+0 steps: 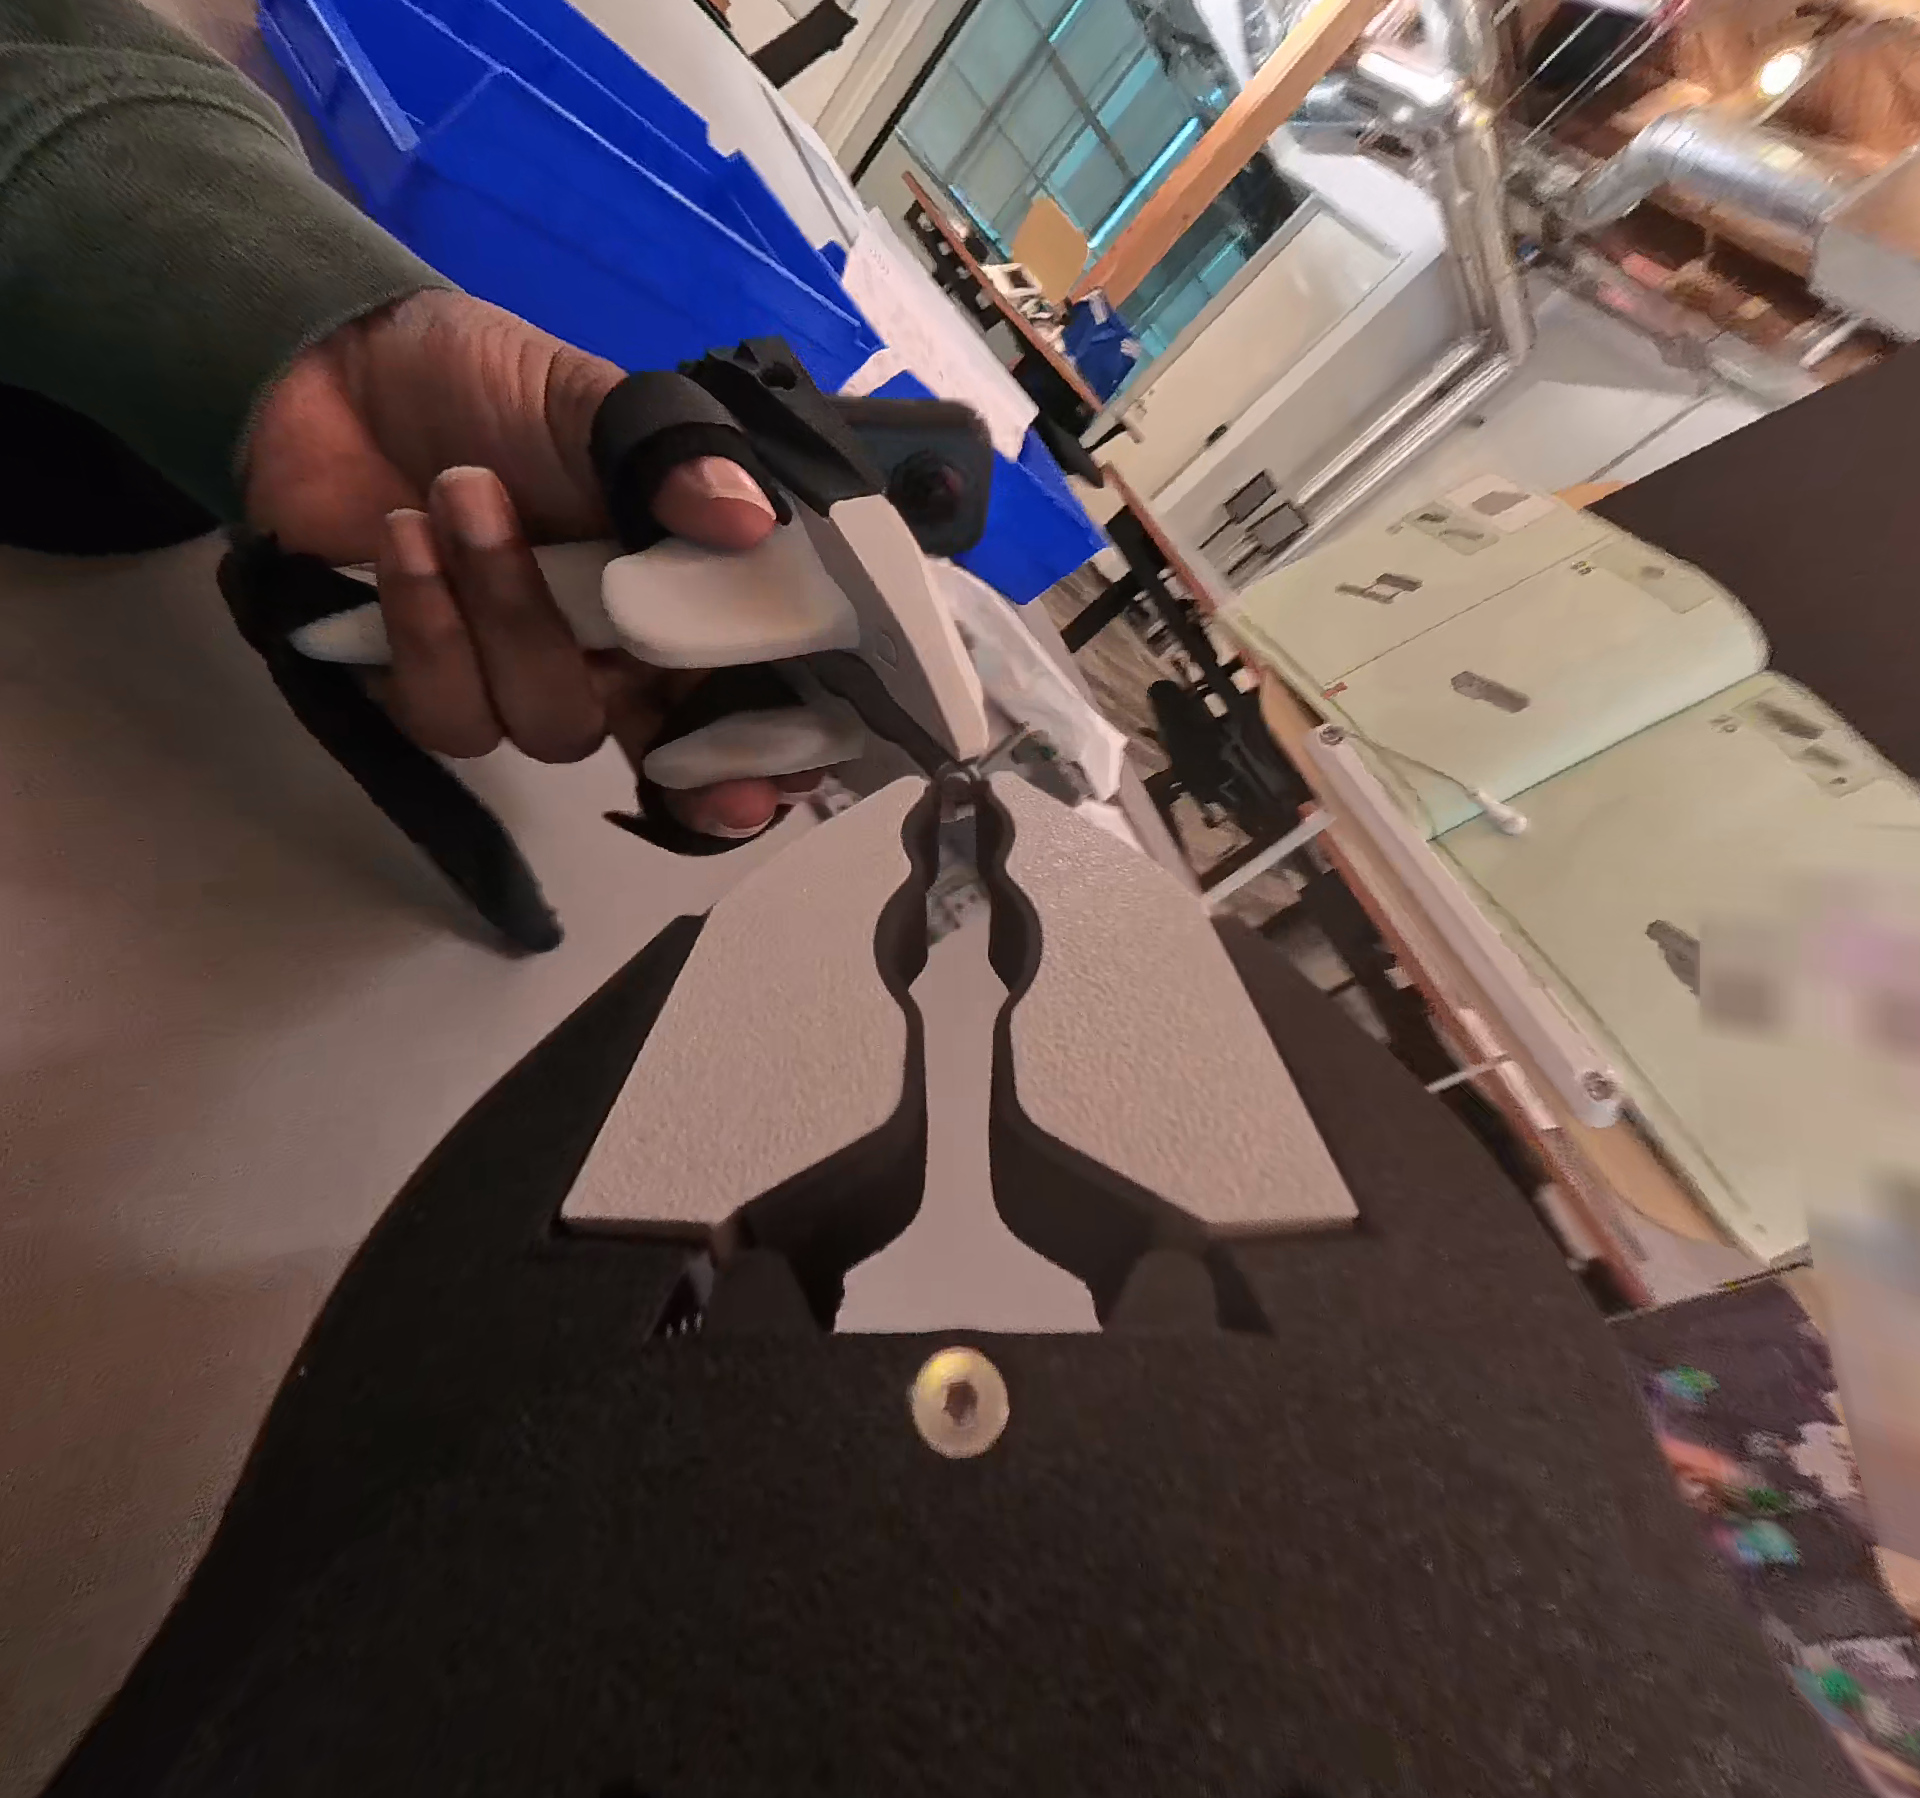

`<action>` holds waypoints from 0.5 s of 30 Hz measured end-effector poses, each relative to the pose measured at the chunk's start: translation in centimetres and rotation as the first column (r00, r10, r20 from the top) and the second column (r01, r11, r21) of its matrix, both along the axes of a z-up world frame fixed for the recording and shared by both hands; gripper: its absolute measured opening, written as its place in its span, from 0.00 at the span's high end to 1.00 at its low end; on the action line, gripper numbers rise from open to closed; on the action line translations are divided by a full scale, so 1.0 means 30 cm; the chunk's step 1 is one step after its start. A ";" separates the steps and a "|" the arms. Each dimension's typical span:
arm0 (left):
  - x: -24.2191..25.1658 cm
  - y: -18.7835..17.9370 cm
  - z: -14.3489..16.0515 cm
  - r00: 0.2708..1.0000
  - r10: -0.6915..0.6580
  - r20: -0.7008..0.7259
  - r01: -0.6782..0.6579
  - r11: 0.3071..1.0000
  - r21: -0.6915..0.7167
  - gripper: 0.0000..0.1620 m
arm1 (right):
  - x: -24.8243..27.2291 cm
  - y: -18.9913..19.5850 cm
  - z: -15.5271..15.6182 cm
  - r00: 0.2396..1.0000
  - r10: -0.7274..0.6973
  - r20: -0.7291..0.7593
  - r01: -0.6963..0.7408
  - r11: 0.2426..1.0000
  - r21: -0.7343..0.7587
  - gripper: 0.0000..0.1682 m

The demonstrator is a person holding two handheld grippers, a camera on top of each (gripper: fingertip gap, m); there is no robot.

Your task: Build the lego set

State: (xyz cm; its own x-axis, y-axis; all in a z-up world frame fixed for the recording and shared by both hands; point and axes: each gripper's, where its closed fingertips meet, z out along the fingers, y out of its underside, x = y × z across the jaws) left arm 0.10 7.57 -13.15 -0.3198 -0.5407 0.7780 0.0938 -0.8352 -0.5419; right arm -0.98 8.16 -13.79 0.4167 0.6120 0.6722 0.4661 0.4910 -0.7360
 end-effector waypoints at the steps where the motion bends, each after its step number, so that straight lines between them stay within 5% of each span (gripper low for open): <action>1: 0.001 0.000 -0.011 0.999 0.013 -0.037 -0.012 0.999 0.034 0.95 | 0.003 0.000 -0.010 1.000 0.011 -0.005 -0.011 0.998 -0.057 0.96; 5: -0.015 0.036 -0.081 0.950 0.184 -0.253 -0.103 0.948 0.301 0.89 | 0.053 0.036 -0.081 1.000 0.023 -0.009 -0.025 0.925 -0.379 0.97; 9: -0.054 0.081 -0.146 0.839 0.381 -0.389 -0.107 0.816 0.568 0.90 | 0.193 0.148 -0.247 0.970 0.003 0.244 0.170 0.709 -0.685 0.97; 15: -0.083 0.108 -0.200 0.731 0.522 -0.440 -0.088 0.712 0.696 0.90 | 0.328 0.276 -0.415 0.833 0.119 0.540 0.419 0.502 -0.757 0.97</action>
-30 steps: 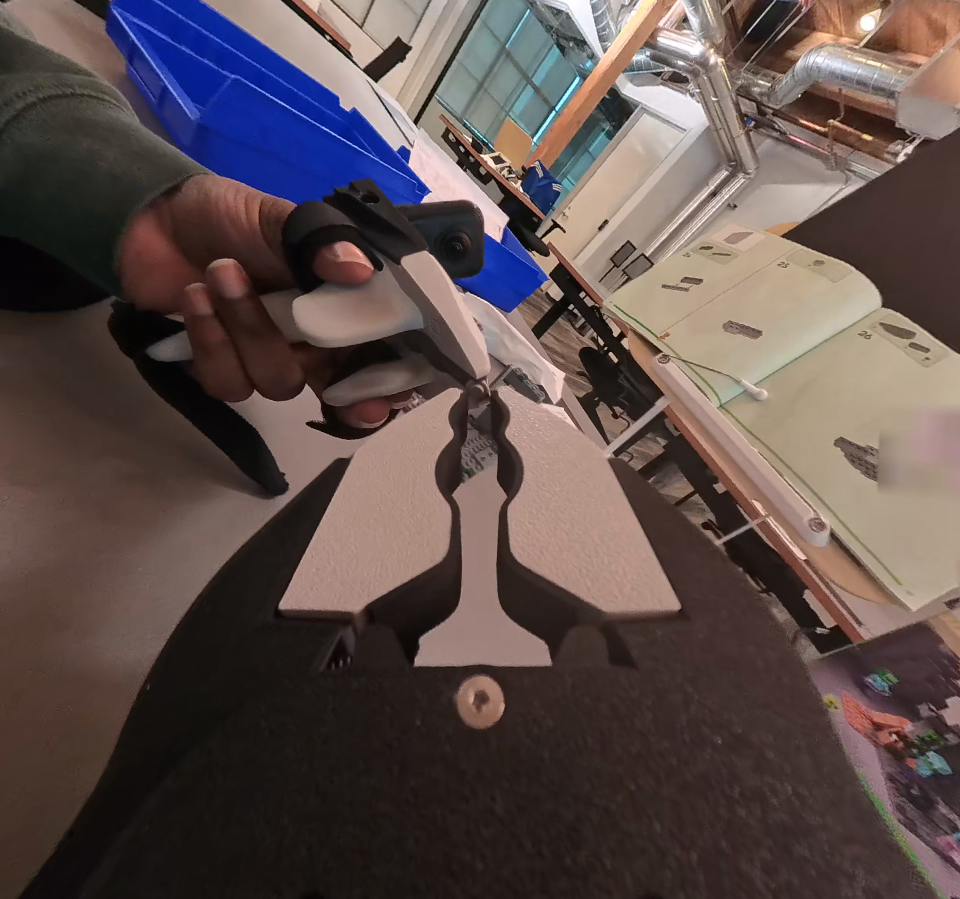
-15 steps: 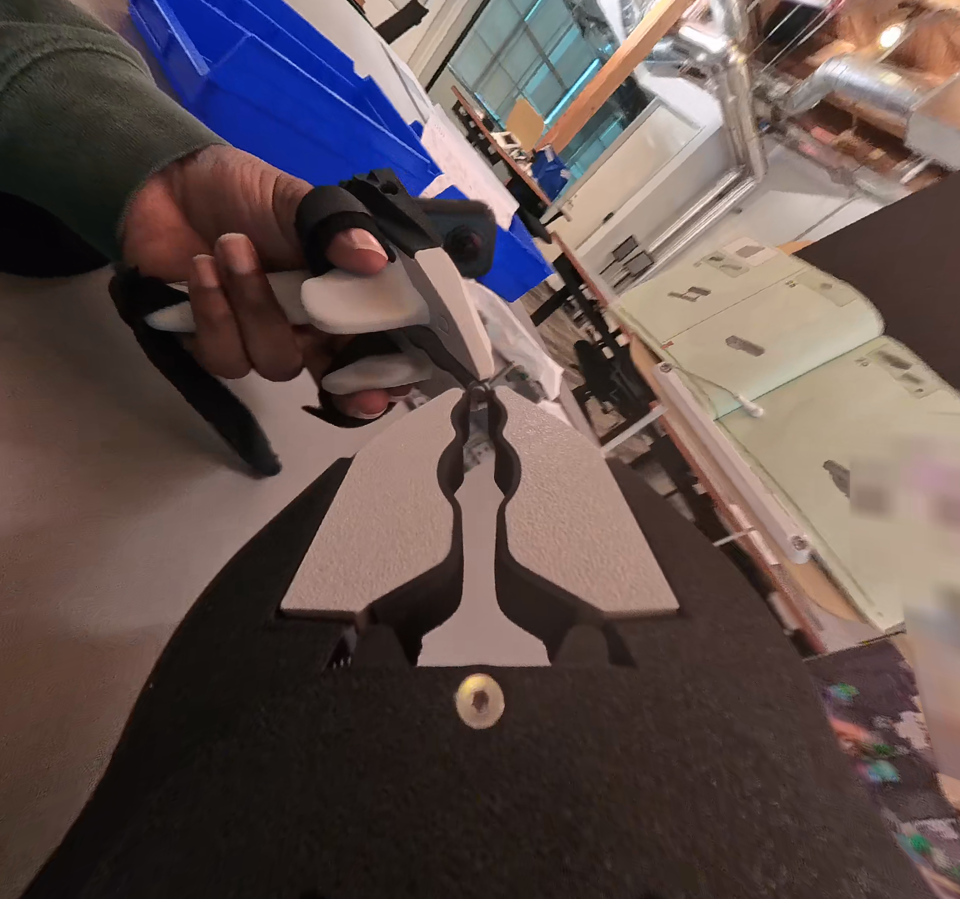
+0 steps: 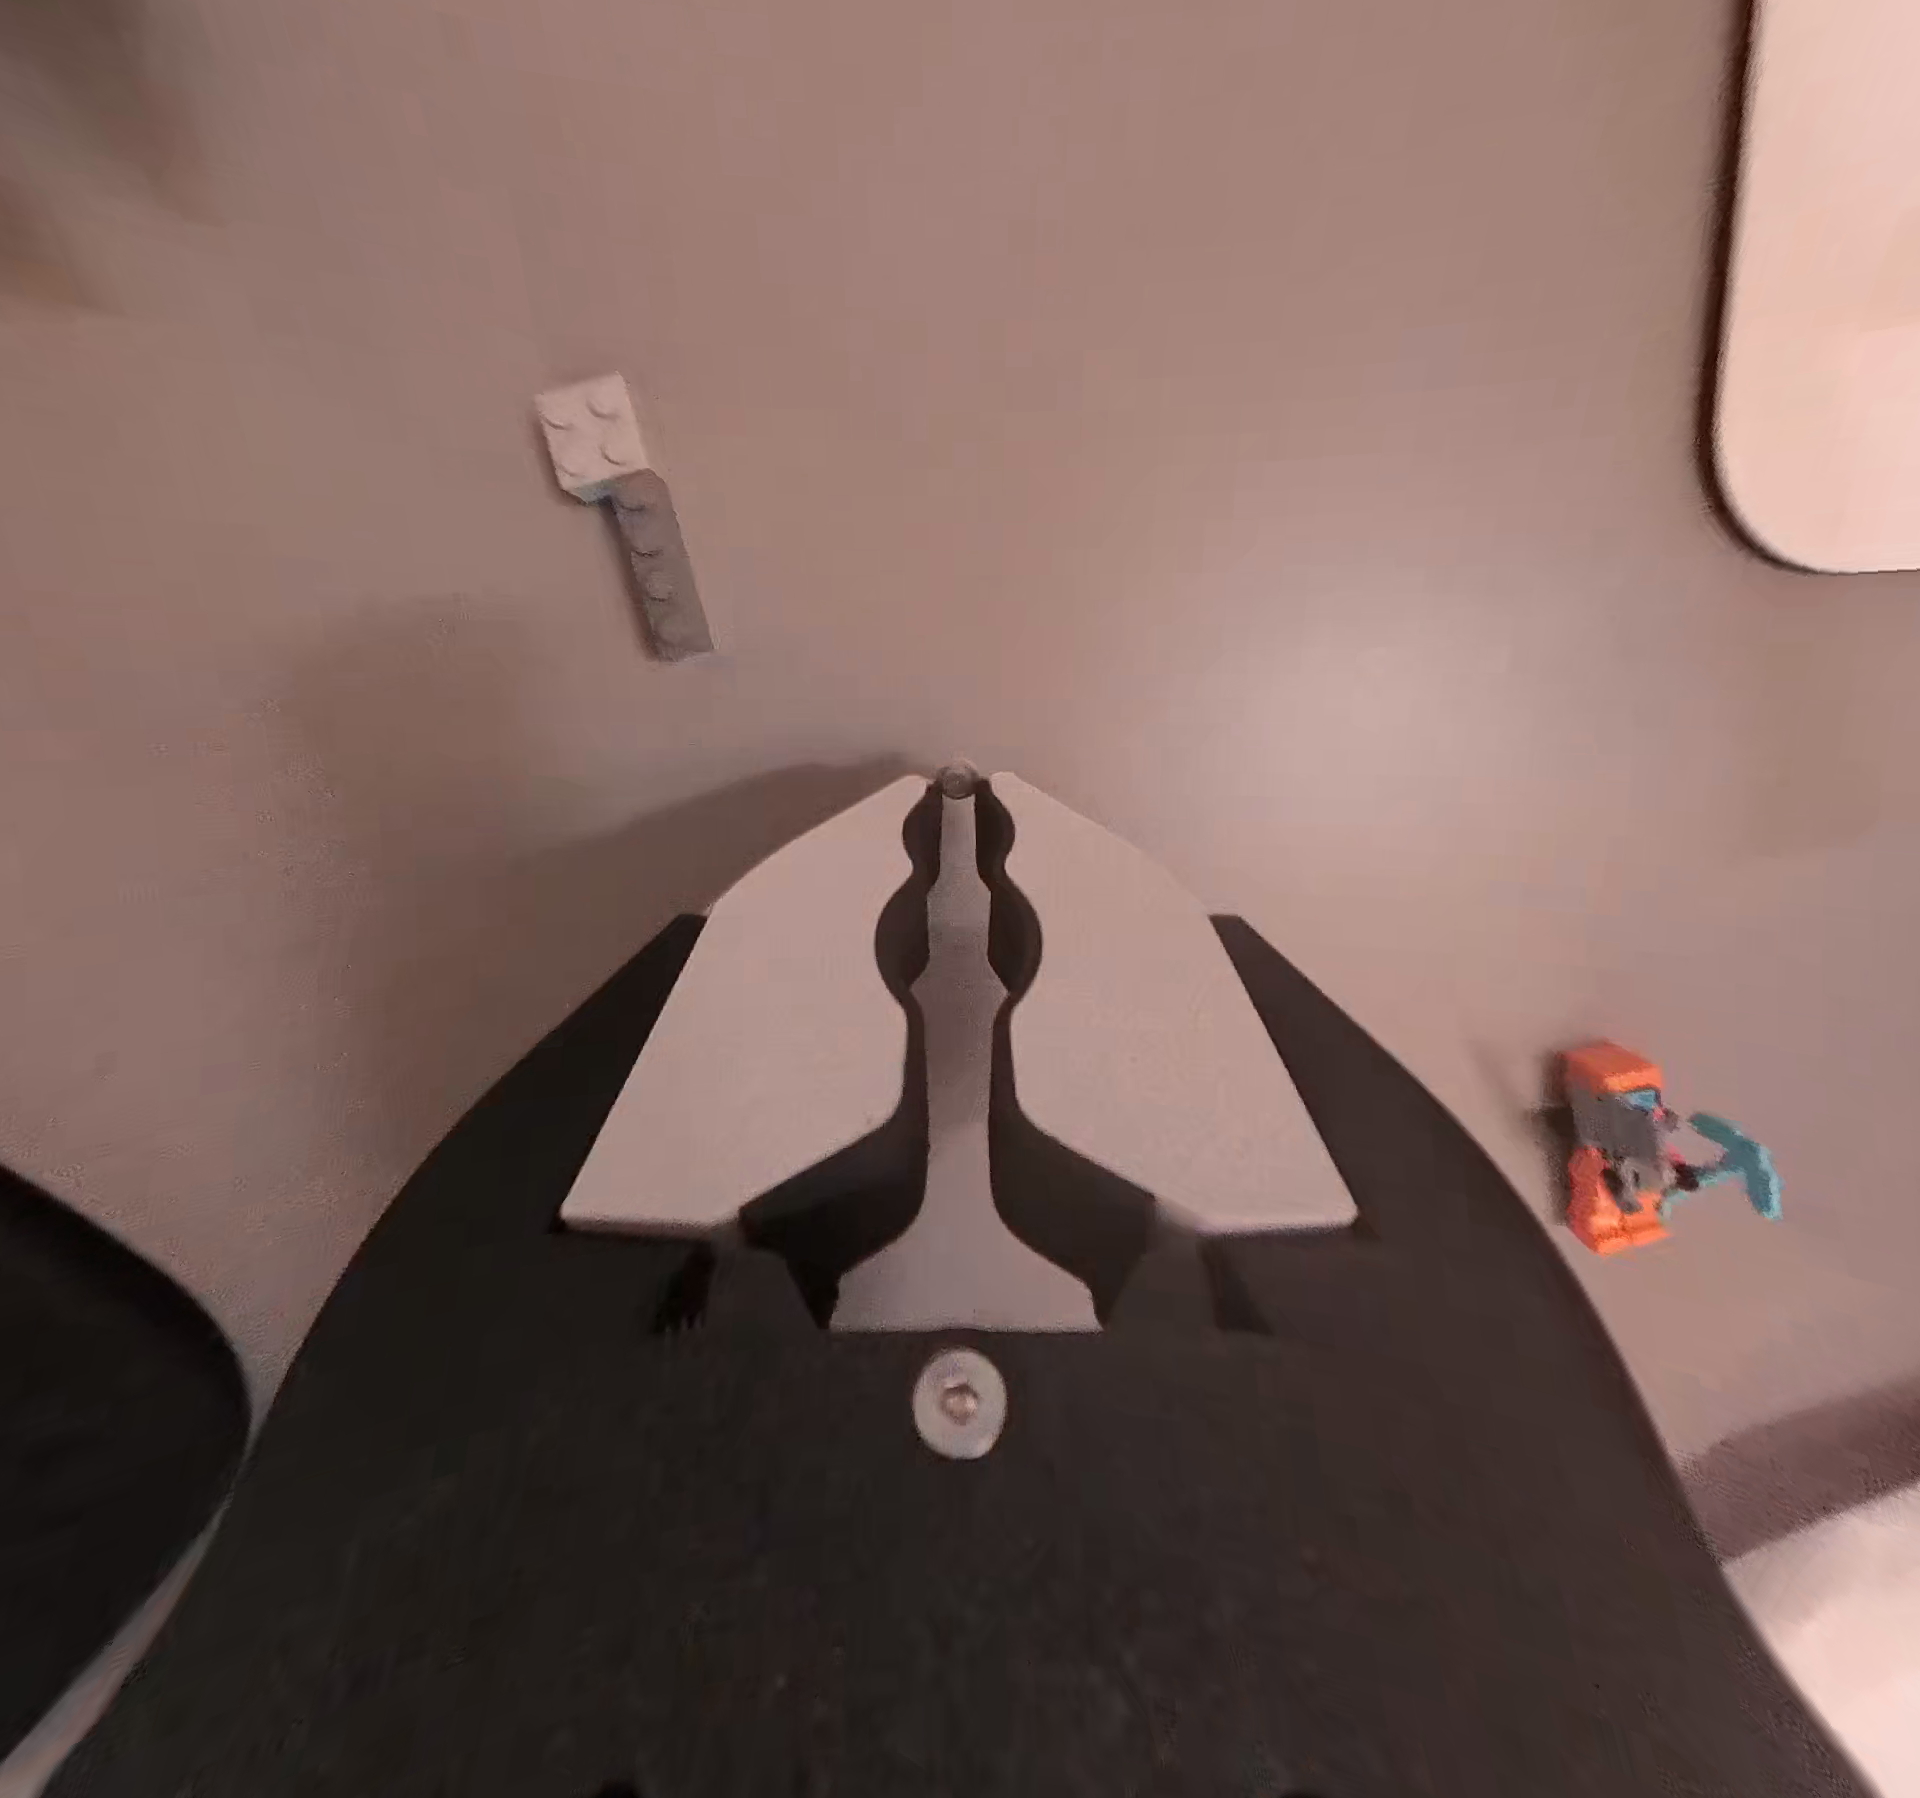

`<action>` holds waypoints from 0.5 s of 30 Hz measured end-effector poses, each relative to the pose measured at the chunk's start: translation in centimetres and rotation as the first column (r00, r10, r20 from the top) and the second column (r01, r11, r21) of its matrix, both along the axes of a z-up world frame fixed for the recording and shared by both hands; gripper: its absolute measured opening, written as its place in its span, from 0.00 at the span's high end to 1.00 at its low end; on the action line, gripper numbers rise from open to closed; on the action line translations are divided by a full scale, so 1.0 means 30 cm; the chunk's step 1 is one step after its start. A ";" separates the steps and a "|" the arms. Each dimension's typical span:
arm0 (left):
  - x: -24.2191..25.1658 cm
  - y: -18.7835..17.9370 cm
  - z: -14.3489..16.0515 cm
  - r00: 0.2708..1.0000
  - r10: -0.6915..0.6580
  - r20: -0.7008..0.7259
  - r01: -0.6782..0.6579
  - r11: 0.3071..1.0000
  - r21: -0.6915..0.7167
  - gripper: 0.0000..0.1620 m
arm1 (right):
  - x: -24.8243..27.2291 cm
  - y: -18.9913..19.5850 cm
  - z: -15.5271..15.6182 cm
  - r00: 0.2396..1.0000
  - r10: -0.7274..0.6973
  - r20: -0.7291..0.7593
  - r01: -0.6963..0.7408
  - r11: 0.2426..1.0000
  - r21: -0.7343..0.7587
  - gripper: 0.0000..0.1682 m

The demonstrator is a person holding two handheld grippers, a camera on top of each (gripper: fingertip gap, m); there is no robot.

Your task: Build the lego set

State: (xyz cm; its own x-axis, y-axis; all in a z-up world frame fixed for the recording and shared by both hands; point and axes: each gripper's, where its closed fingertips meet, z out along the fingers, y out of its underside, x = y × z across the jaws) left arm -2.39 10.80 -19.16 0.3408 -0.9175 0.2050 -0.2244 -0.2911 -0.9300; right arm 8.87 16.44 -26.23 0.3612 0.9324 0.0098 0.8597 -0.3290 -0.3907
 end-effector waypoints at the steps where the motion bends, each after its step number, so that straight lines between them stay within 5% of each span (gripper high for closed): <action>1: -0.008 0.005 -0.004 1.000 0.013 -0.023 -0.013 0.999 0.031 0.90 | 0.004 0.004 -0.013 1.000 0.005 0.031 -0.004 0.999 -0.041 0.97; 15: -0.013 0.008 -0.040 0.994 0.016 -0.107 -0.004 0.994 0.110 0.91 | 0.018 0.032 -0.065 0.991 0.074 0.115 -0.053 0.983 -0.176 0.96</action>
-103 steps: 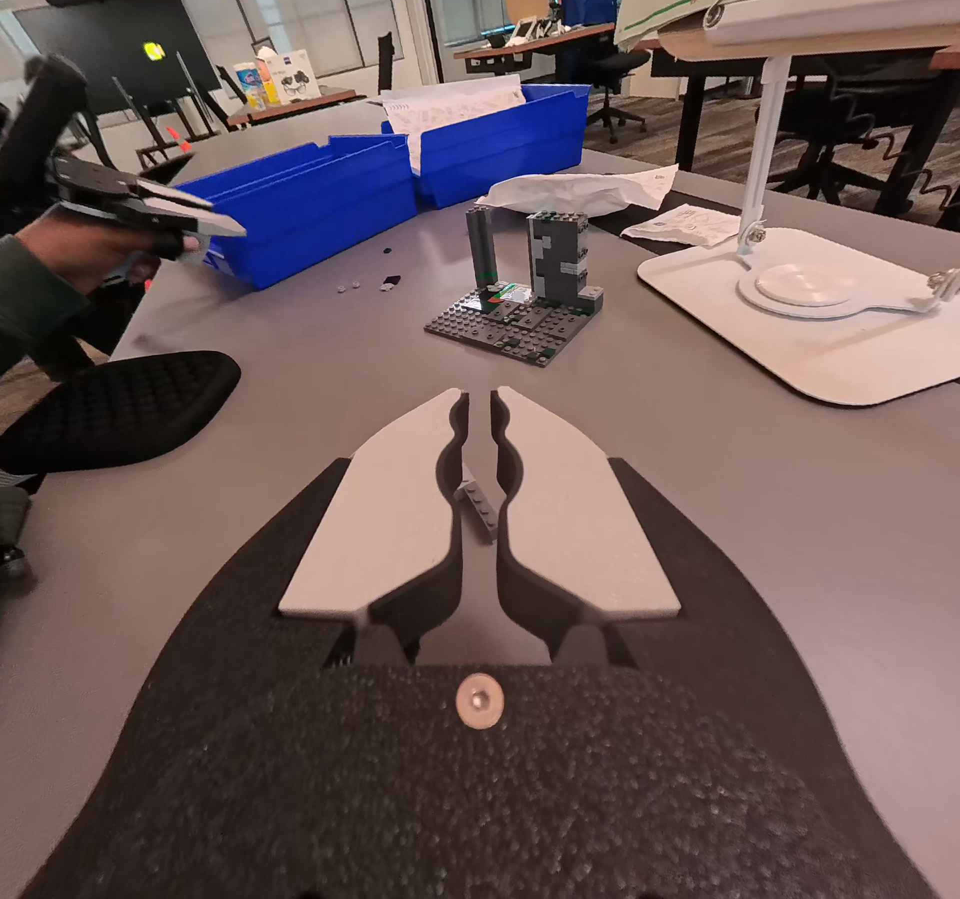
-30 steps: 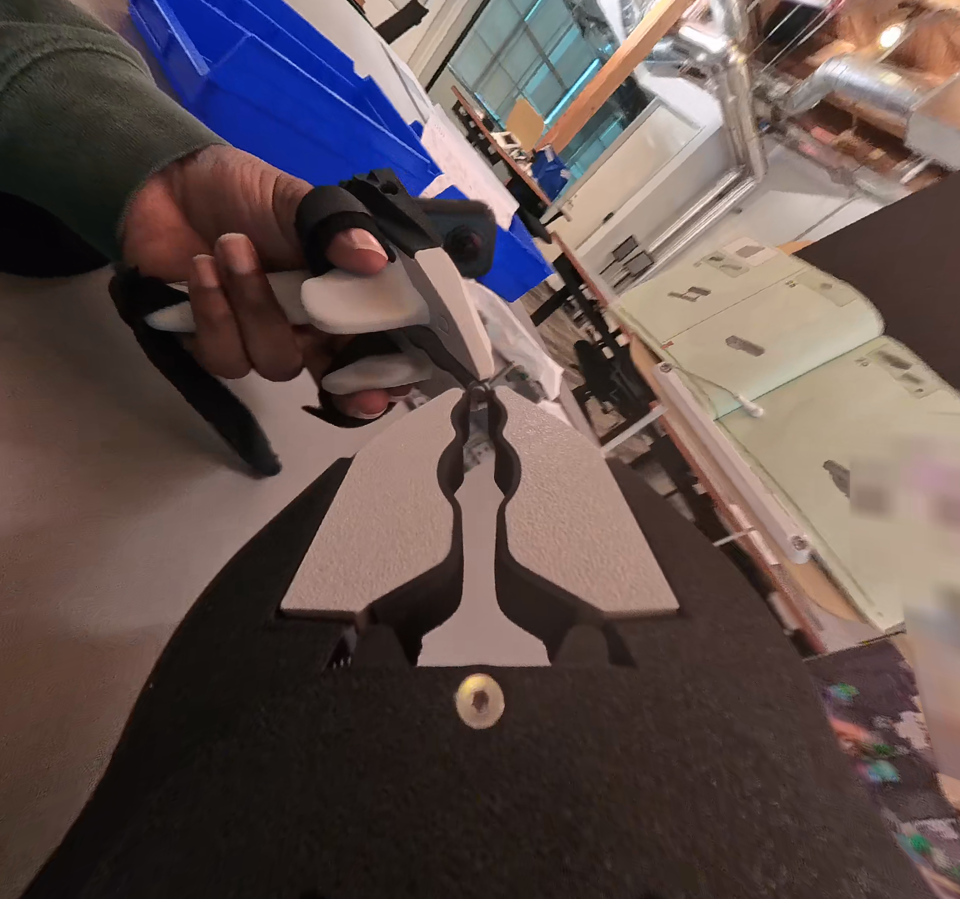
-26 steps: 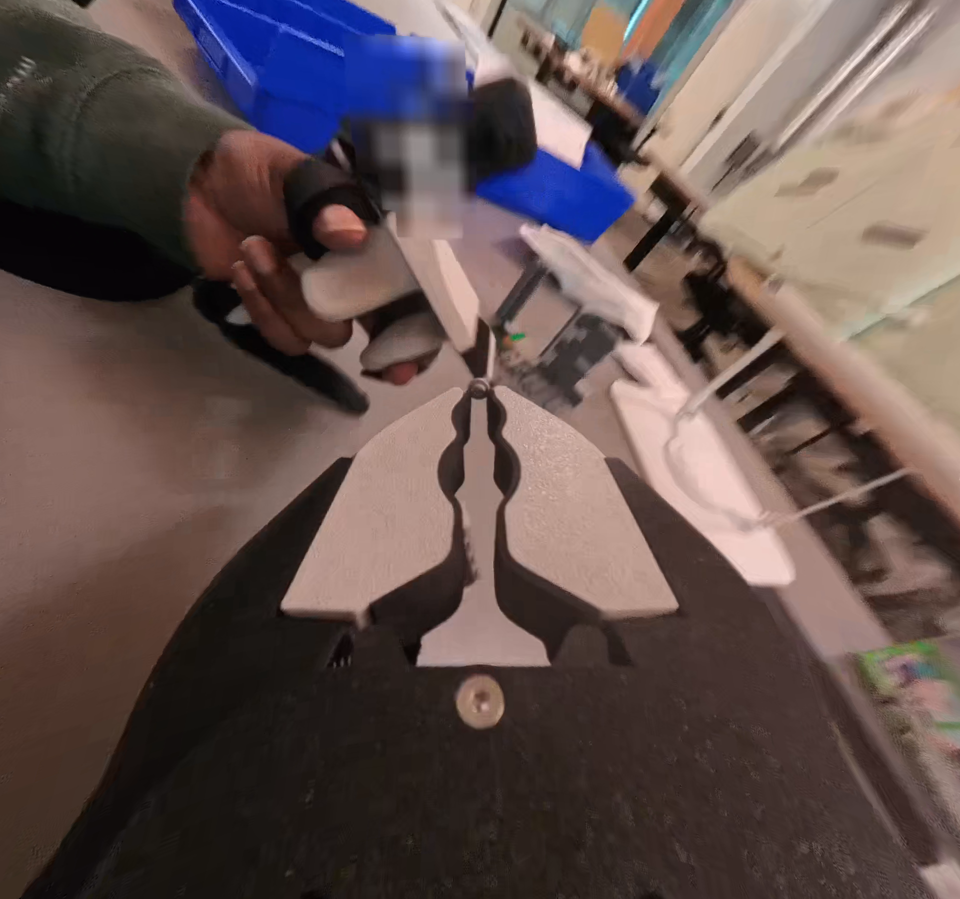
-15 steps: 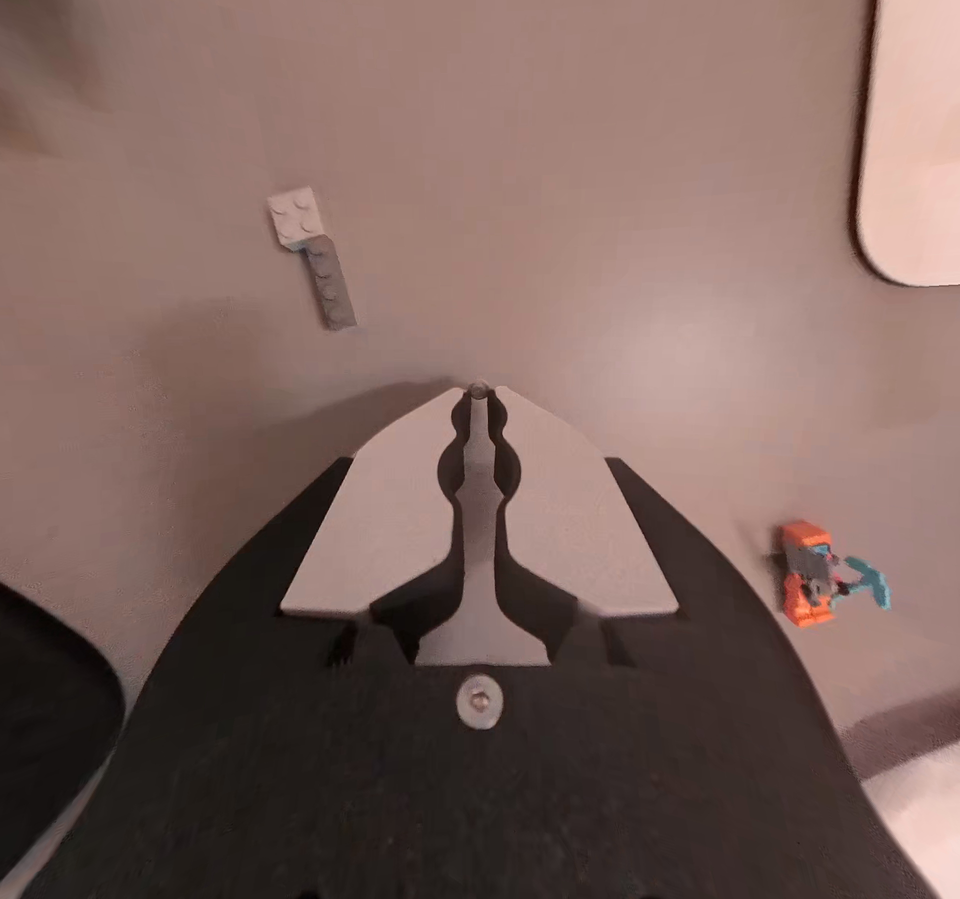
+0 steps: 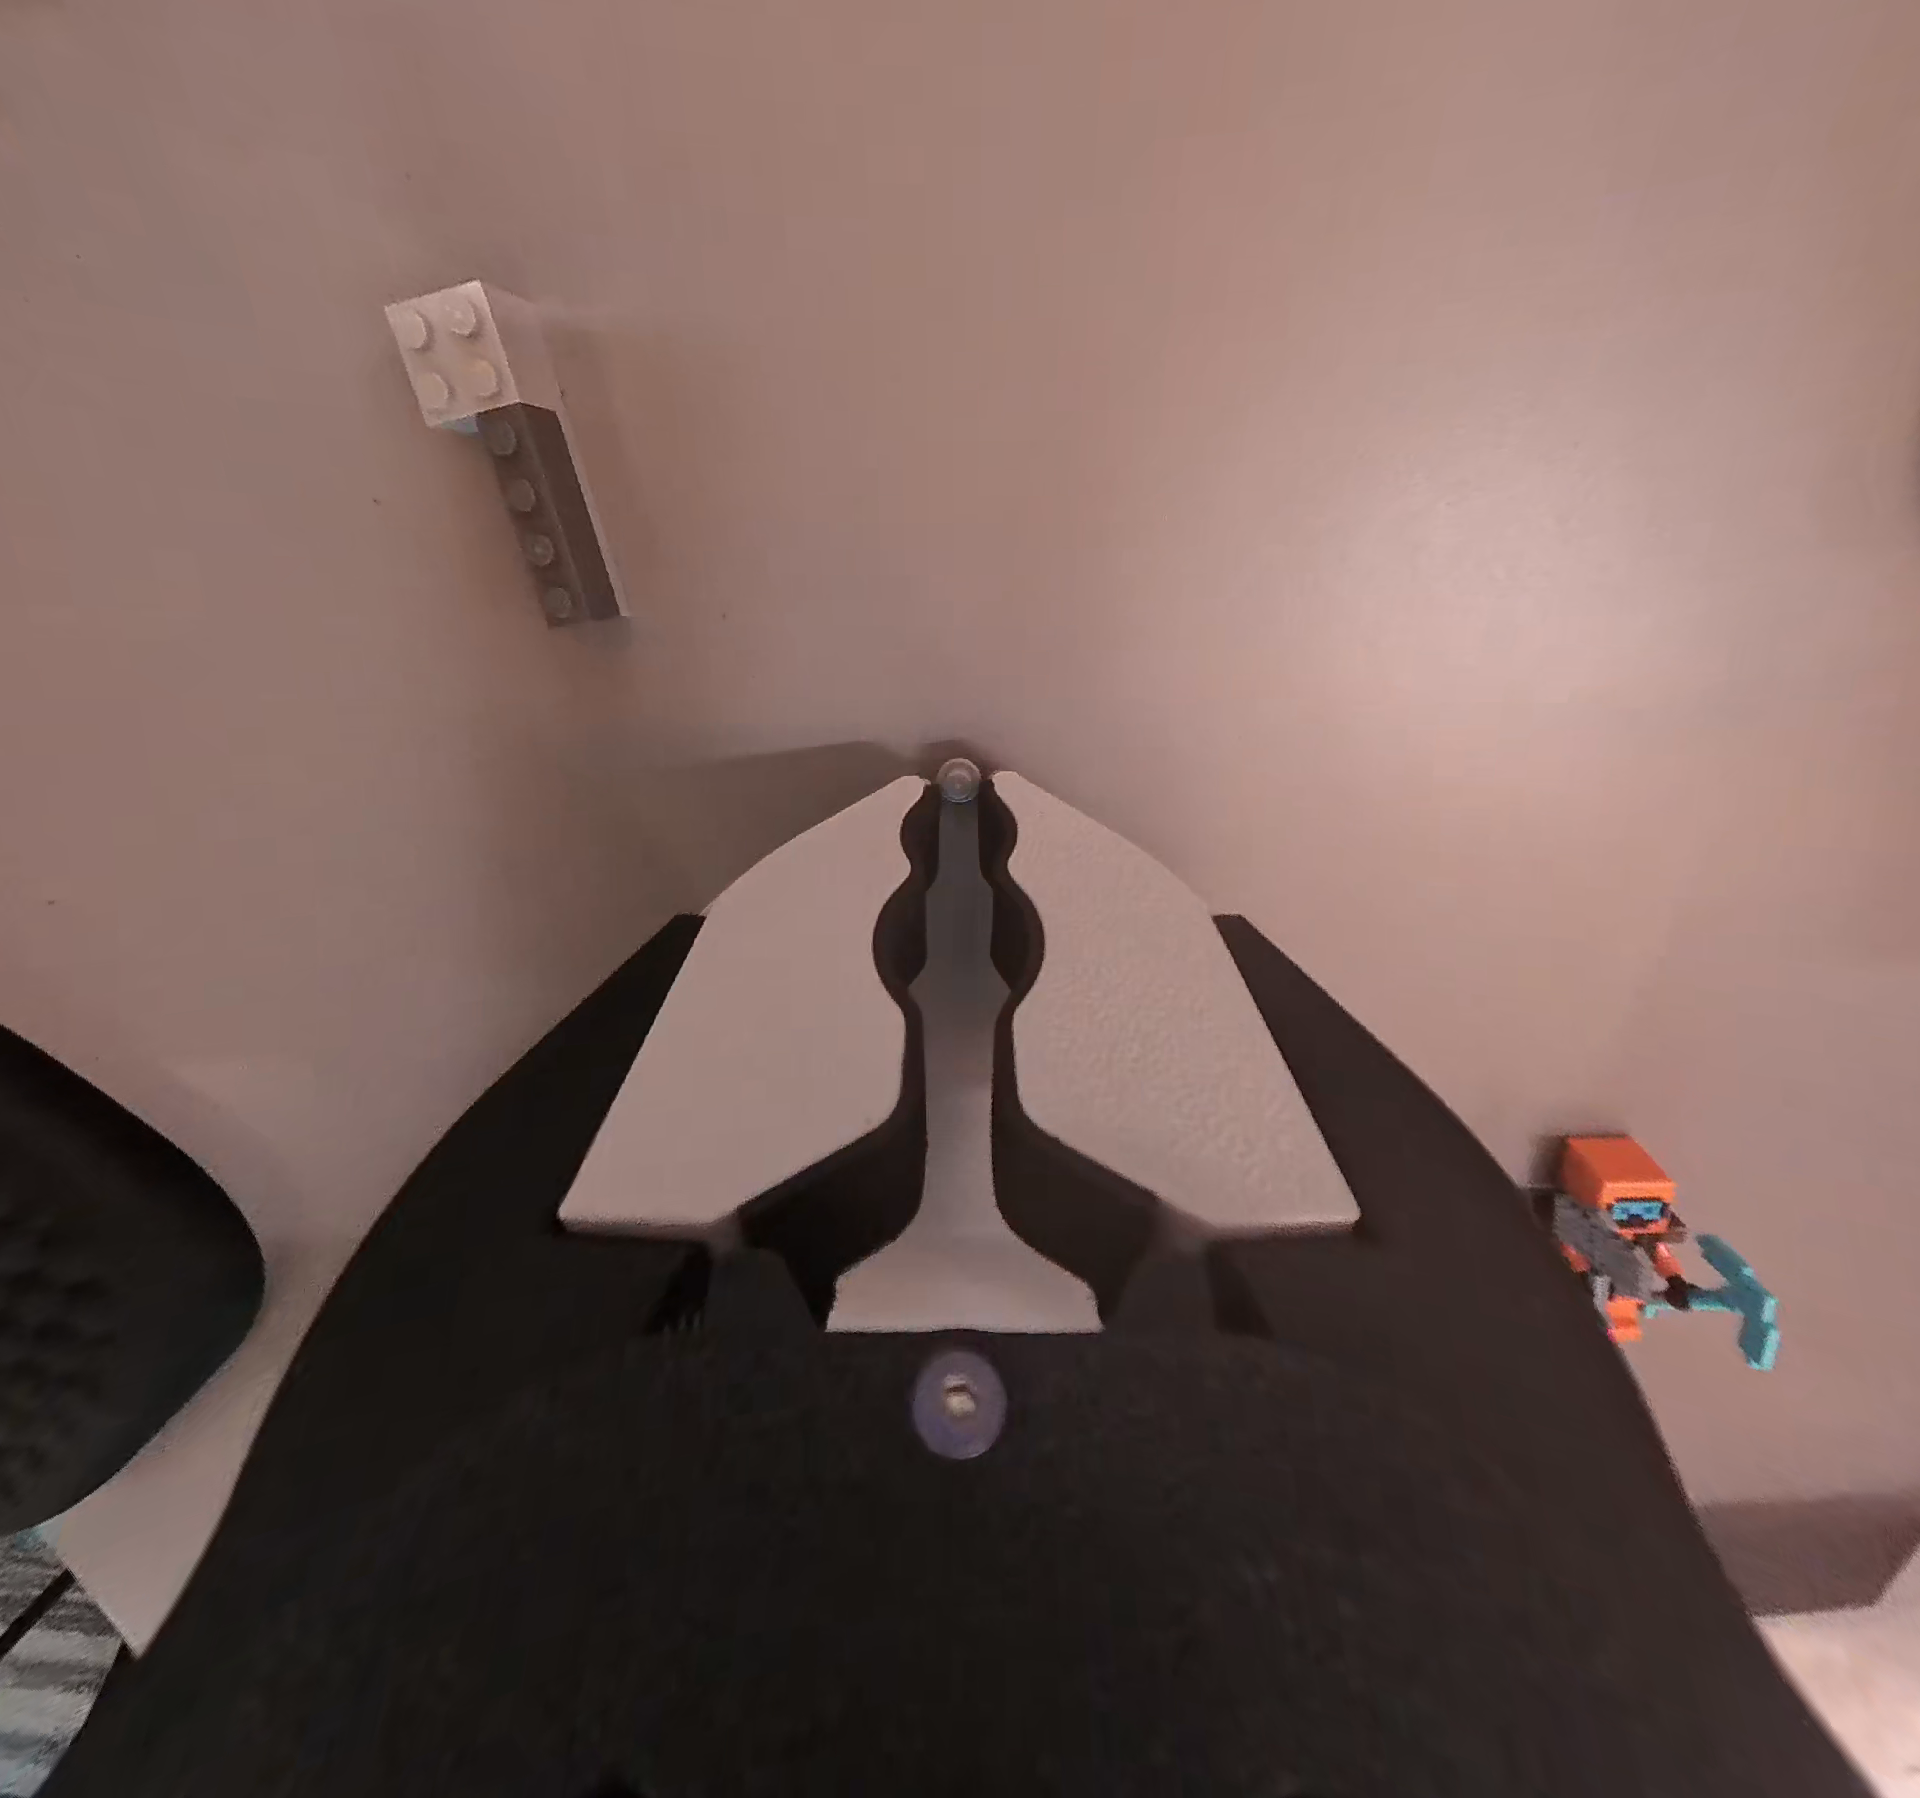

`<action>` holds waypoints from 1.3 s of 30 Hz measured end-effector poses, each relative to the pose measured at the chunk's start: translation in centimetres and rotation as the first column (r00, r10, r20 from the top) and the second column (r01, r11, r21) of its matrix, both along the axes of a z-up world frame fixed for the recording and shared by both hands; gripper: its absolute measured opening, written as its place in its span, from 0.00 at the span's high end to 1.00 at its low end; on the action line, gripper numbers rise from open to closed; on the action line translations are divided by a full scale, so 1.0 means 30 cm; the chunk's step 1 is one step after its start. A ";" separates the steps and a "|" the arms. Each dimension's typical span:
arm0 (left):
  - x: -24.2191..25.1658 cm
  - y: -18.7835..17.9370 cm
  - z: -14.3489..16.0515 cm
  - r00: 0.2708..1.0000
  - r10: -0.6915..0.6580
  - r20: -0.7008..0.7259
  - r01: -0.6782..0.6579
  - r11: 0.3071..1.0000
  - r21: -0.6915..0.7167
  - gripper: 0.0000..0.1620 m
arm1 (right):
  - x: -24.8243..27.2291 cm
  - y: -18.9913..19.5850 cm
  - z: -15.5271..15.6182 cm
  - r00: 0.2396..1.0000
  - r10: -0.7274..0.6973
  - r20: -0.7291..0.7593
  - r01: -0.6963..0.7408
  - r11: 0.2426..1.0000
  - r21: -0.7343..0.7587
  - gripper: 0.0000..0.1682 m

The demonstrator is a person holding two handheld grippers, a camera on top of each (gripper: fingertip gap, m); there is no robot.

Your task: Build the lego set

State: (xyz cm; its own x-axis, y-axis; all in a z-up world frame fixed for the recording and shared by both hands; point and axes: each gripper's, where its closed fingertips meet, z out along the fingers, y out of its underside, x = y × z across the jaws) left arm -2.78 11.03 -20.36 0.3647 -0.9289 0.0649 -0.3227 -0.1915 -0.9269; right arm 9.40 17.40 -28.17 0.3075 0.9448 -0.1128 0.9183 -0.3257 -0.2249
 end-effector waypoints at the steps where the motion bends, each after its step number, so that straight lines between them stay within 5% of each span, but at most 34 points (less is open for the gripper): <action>1: 0.001 0.000 -0.001 1.000 -0.001 -0.002 0.001 1.000 0.003 0.91 | 0.000 0.000 0.000 1.000 0.003 0.000 -0.003 1.000 0.000 0.96; 26: 0.012 -0.014 -0.029 0.999 -0.021 -0.024 0.021 1.000 -0.006 0.92 | -0.026 -0.006 0.013 0.995 0.005 -0.096 0.003 0.996 0.084 0.83; 39: -0.010 -0.003 -0.012 1.000 0.013 -0.018 -0.013 1.000 -0.021 0.94 | -0.090 0.037 0.369 0.845 -0.094 -0.526 0.302 0.896 0.326 0.77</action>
